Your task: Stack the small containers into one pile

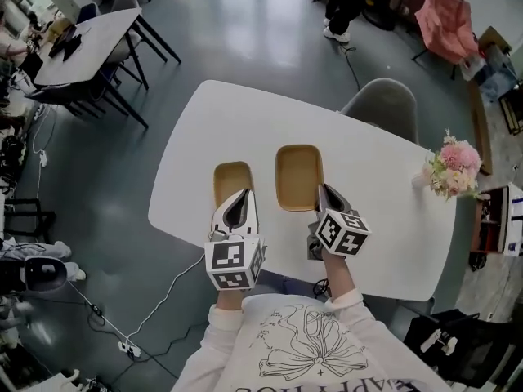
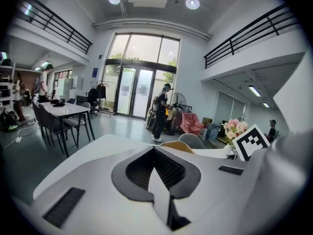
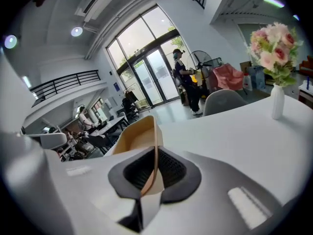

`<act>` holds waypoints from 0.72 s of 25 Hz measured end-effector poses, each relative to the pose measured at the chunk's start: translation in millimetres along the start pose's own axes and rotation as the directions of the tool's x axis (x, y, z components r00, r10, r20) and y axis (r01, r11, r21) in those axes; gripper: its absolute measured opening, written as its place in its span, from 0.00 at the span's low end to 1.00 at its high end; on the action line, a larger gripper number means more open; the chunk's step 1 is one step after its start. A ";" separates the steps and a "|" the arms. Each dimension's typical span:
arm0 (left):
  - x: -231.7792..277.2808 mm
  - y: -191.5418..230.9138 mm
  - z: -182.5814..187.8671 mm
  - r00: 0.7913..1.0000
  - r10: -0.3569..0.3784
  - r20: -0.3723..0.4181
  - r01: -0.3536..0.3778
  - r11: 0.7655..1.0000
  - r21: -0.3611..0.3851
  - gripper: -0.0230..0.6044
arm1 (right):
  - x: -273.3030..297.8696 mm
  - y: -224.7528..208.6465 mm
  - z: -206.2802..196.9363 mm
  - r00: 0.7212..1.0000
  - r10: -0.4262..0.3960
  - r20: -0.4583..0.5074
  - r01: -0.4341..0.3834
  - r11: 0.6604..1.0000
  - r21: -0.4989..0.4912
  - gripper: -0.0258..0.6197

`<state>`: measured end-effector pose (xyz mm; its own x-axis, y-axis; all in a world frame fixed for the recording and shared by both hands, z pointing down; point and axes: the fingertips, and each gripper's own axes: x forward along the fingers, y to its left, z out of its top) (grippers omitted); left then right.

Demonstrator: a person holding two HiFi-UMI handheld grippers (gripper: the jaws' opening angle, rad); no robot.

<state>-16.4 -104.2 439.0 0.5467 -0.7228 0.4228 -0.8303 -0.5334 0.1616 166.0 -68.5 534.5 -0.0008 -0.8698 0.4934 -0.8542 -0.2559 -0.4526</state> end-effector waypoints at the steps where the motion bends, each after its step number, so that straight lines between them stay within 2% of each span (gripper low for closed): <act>1: -6.0 12.8 0.3 1.000 0.029 0.007 -0.029 1.000 -0.010 0.05 | 6.5 13.8 -2.0 1.000 0.025 -0.009 -0.025 1.000 -0.008 0.09; 6: -33.0 71.0 -1.3 0.988 0.150 0.025 -0.149 0.987 -0.056 0.05 | 35.9 77.6 -17.6 0.990 0.129 -0.060 -0.131 0.991 -0.037 0.09; 9: -46.2 96.8 -2.5 0.979 0.201 0.029 -0.198 0.977 -0.078 0.05 | 49.3 106.1 -30.4 0.982 0.162 -0.096 -0.166 0.985 -0.044 0.09; 14: -61.1 129.8 -6.8 0.966 0.259 0.025 -0.255 0.961 -0.106 0.05 | 63.8 136.1 -53.6 0.974 0.172 -0.147 -0.180 0.983 -0.042 0.09; 18: -65.3 147.7 -10.2 0.962 0.274 0.012 -0.271 0.955 -0.118 0.05 | 72.0 149.5 -69.0 0.971 0.162 -0.178 -0.172 0.984 -0.041 0.09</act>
<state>-175.8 -131.4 444.3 0.2996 -0.8466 0.4399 -0.9540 -0.2623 0.1451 2.4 -140.2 553.6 -0.2318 -0.8103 0.5381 -0.8621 -0.0852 -0.4996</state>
